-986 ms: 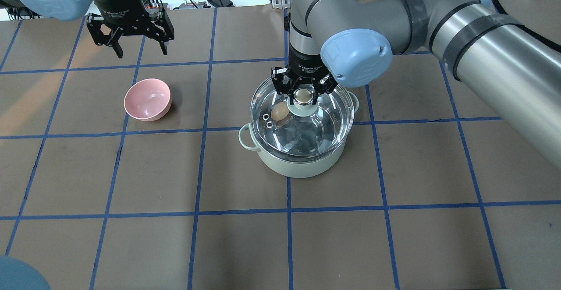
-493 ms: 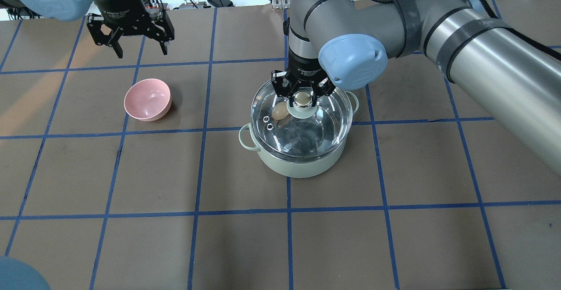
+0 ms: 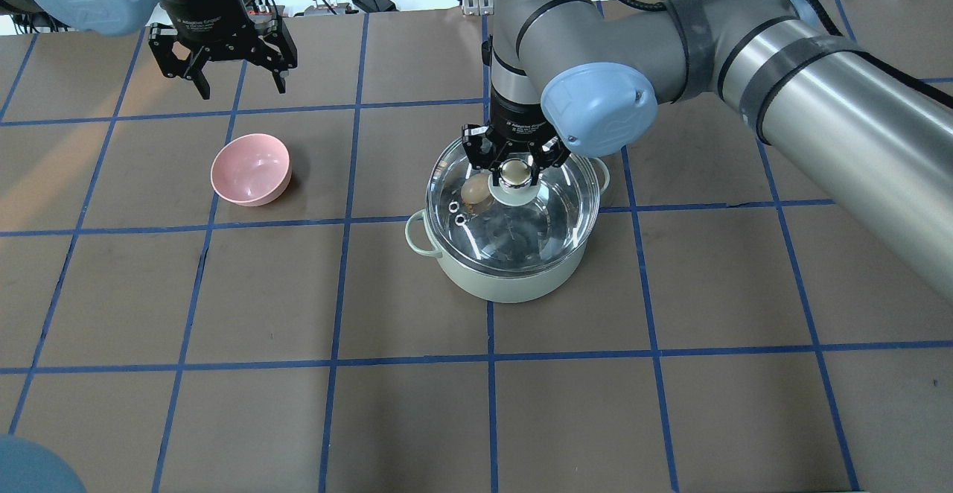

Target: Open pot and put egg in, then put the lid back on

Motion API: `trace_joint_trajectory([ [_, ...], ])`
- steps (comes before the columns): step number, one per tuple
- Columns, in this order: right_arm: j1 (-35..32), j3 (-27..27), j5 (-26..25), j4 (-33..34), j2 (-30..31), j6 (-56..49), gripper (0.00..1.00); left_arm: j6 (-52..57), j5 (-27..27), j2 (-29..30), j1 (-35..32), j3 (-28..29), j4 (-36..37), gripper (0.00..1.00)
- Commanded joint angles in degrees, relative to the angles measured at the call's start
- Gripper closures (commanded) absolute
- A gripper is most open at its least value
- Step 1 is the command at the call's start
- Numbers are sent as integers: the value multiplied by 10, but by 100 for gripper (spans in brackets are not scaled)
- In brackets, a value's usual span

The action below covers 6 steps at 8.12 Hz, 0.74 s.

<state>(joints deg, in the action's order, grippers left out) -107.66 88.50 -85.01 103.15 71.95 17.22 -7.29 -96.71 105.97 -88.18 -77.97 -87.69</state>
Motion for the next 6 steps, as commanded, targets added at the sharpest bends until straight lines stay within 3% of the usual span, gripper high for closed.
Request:
trace_joint_trajectory([
  [1, 0, 1, 1, -1, 0, 10, 100, 0, 47, -40, -2, 0, -40, 0],
  [3, 0, 4, 2, -7, 0, 21, 100, 0, 50, -101, -5, -1, -61, 0],
  [6, 0, 4, 15, -6, 0, 23, 100, 0, 52, -117, -2, -3, -58, 0],
])
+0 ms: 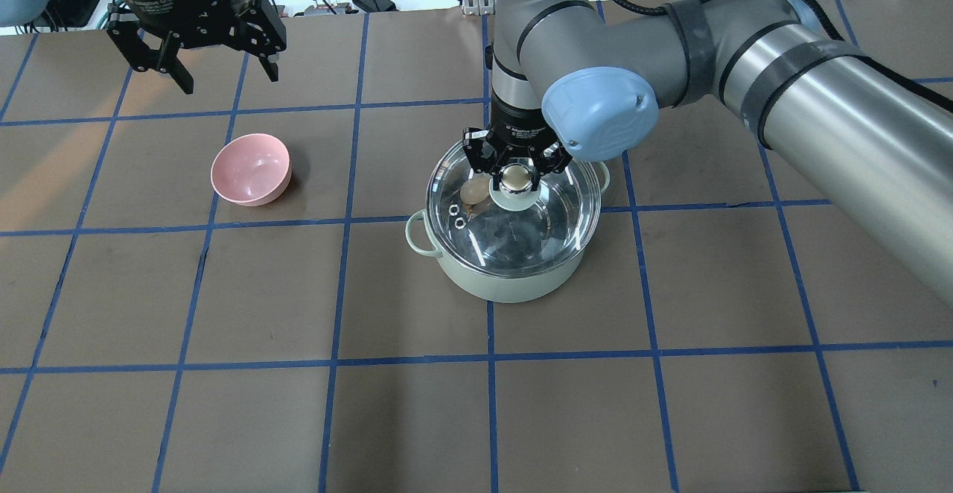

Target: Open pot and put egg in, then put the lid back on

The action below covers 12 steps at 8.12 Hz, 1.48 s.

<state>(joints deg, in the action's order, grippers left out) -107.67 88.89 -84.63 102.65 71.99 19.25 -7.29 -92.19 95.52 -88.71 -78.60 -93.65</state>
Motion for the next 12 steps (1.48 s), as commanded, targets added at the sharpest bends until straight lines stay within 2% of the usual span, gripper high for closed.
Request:
trace_joint_trajectory([
  [1, 0, 1, 17, -3, 1, 11, 100, 0, 6, -12, 3, 0, 1, 0],
  [9, 0, 1, 8, 26, -2, -23, 100, -1, 5, -3, -2, -2, 6, 0],
  [11, 0, 2, 9, 26, -2, -16, 41, 1, 4, -7, -2, -2, 6, 0],
  [12, 0, 3, 5, 26, -2, -18, 25, 1, 3, -8, -2, -3, 6, 0],
])
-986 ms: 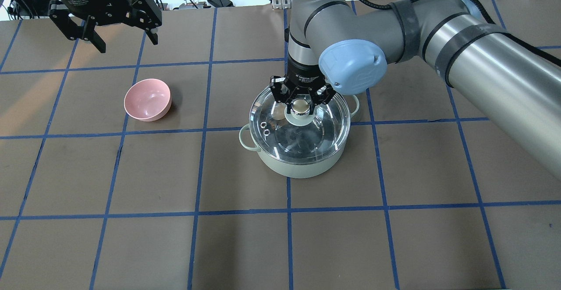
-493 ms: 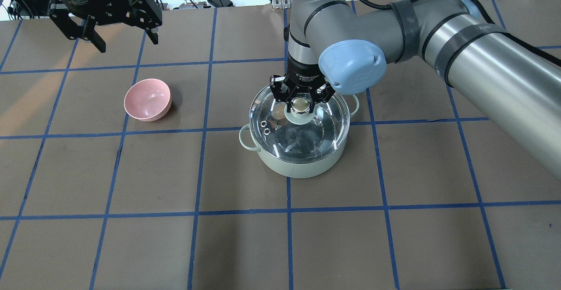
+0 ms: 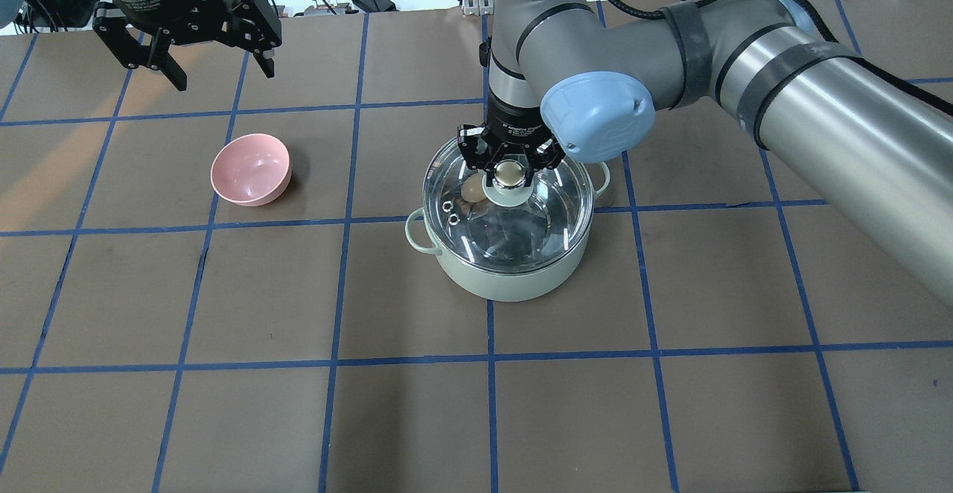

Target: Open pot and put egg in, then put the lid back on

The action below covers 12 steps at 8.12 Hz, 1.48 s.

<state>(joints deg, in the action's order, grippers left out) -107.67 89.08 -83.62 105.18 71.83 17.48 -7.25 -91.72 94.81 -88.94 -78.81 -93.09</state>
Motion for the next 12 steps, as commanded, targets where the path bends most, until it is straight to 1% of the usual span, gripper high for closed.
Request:
trace_joint_trajectory([
  [1, 1, 1, -8, 3, 0, -3, 20, 0, -3, -1, 0, -1, 0, 0],
  [2, 1, 1, -13, 12, 1, -3, 17, 0, -3, -2, 0, -1, -1, 0],
  [4, 7, -12, -14, 13, 9, -9, 14, 0, -2, -3, 0, -2, -1, 0],
  [5, 17, -25, -43, 10, 21, -36, 12, 0, -2, -3, 0, -2, -1, 0],
  [6, 43, -28, -67, 3, 42, -113, 9, 0, -2, -2, 0, -2, -1, 0],
  [7, 82, -28, -72, -20, 79, -179, 0, 0, -2, -3, 0, -2, -1, 0],
  [8, 130, -27, -73, -73, 125, -220, 0, 0, -2, -3, 0, -2, -1, 0],
  [9, 175, -26, -77, -109, 154, -287, 0, 0, -2, -7, 0, -2, -1, 0],
  [10, 206, -26, -84, -157, 169, -312, 0, 0, -2, -7, -1, -2, -1, 0],
  [11, 212, -26, -82, -163, 178, -313, 0, 0, -1, -5, -1, -3, -1, 0],
  [12, 210, -22, -67, -161, 180, -315, 0, 0, -1, -5, -1, -4, -1, 0],
])
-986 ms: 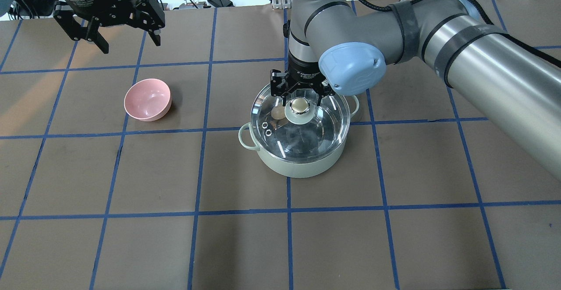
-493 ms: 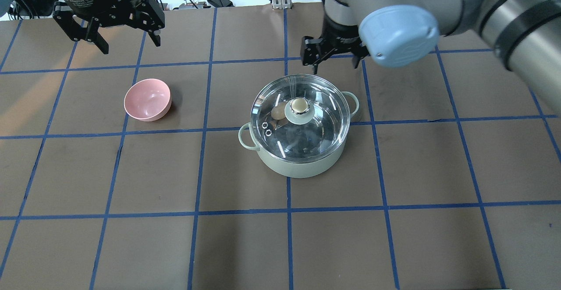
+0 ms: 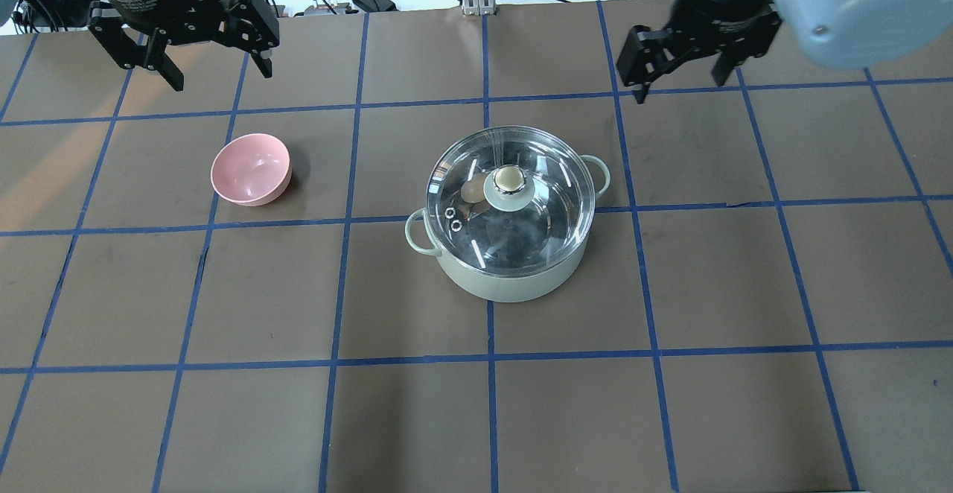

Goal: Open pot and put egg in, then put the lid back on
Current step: 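Open the right gripper and raise it away from the lid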

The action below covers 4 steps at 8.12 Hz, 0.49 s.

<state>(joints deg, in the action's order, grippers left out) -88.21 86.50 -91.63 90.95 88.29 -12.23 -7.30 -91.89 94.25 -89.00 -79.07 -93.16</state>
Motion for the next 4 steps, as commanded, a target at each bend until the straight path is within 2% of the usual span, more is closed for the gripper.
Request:
trace_joint_trajectory([
  [1, 10, 3, 19, -19, 18, -17, 0, 0, 3, 1, 0, -1, 0, 0],
  [3, -15, -4, 8, 17, 12, -16, 0, 0, 2, 1, -1, -1, 0, 0],
  [4, -18, -3, 2, 14, 14, -15, 0, 0, 2, 1, 0, -1, 0, 0],
])
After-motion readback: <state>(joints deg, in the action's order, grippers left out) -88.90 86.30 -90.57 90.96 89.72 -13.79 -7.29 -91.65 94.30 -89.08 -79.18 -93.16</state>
